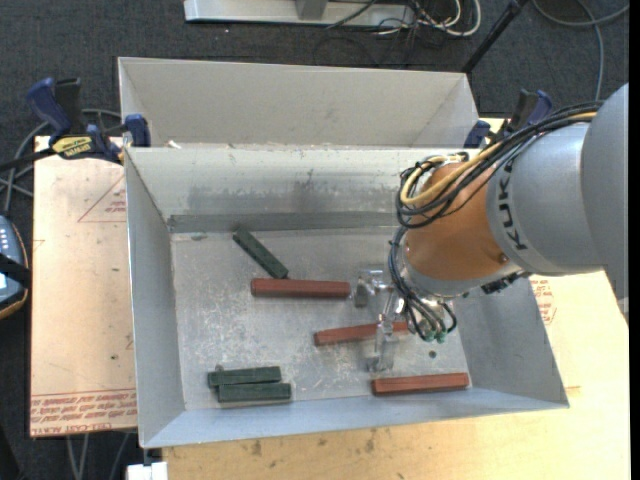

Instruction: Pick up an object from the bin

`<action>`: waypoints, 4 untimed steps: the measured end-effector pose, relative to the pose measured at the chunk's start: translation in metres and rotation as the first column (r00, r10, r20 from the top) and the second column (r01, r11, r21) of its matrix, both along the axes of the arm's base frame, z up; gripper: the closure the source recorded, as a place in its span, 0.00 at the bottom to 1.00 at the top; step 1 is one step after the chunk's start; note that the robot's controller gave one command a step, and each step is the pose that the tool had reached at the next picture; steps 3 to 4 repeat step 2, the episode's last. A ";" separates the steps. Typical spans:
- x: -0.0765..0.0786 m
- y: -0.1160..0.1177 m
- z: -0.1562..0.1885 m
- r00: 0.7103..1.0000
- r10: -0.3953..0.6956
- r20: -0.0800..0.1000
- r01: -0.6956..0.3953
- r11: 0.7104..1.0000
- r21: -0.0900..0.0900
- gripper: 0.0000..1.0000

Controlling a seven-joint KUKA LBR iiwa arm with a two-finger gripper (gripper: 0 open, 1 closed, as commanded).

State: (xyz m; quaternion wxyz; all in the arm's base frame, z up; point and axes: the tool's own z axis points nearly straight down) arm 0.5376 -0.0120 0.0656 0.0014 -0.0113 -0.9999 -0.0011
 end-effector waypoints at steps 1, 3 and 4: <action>0.001 -0.001 0.005 1.000 0.000 0.005 0.000 1.000 -0.001 1.00; 0.017 -0.018 0.141 0.999 0.041 0.014 -0.041 0.999 -0.003 1.00; 0.017 -0.018 0.141 0.999 0.041 0.014 -0.041 0.999 -0.003 1.00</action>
Offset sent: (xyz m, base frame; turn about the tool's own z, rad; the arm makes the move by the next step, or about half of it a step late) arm 0.0000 0.0000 0.0000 0.0000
